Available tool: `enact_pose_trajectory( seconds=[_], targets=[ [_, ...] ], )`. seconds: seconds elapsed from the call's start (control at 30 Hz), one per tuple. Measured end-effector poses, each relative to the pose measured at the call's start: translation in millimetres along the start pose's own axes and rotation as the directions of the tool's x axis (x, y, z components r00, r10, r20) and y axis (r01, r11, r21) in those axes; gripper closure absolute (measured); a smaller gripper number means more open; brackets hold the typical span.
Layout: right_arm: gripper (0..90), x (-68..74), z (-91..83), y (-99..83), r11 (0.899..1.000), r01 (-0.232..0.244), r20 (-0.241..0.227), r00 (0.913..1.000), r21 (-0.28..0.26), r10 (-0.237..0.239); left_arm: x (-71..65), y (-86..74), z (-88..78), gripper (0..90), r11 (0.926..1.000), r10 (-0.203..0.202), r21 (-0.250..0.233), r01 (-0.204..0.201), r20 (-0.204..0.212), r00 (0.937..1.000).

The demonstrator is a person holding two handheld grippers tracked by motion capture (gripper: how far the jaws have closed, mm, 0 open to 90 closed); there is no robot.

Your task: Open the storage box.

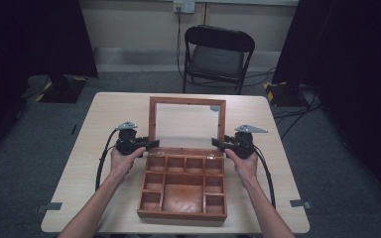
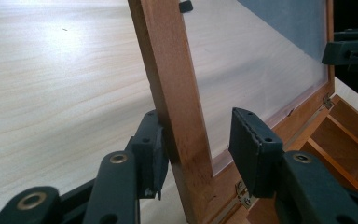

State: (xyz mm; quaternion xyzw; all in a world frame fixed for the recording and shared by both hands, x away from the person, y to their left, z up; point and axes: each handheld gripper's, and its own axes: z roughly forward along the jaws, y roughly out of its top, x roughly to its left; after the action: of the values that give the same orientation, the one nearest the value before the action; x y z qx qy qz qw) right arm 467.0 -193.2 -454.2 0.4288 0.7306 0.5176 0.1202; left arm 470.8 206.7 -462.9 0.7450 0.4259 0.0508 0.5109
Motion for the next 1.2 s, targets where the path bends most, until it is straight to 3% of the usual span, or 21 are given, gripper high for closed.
enact_pose_trajectory(
  seconds=[0.2, 0.27, 0.67, 0.83, 1.2],
  targets=[
    [46.2, -2.9, 6.8, -2.1, 1.0, -0.017, -0.001, 0.9999, 0.005, 0.017, 1.0, 0.4, 3.0, 53.6, 0.9998, -0.008, 0.018, 0.008, -0.009, 0.9999],
    [45.4, -3.6, 9.1, -2.4, 1.0, -0.019, -0.002, 0.9998, 0.008, 0.019, -0.8, 1.6, 3.3, 51.4, 0.9994, 0.014, 0.032, -0.013, -0.024, 0.9996],
    [39.2, -4.9, 17.9, -3.3, 0.999, -0.037, 0.004, 0.9993, 0.022, 0.037, 2.7, -1.1, 5.1, 49.0, 0.9993, -0.011, 0.035, 0.011, -0.018, 0.9998],
    [33.3, -4.0, 23.3, -6.5, 0.998, -0.048, 0.01, 0.9988, 0.034, 0.047, 3.1, -1.8, 6.7, 45.5, 0.9986, -0.005, 0.053, 0.007, -0.045, 0.999],
    [26.8, -5.6, 29.2, -10.2, 0.995, -0.076, 0.003, 0.9971, 0.06, 0.076, 7.4, -4.5, 11.2, 40.9, 0.9971, -0.041, 0.064, 0.042, -0.024, 0.9989]
  ],
)
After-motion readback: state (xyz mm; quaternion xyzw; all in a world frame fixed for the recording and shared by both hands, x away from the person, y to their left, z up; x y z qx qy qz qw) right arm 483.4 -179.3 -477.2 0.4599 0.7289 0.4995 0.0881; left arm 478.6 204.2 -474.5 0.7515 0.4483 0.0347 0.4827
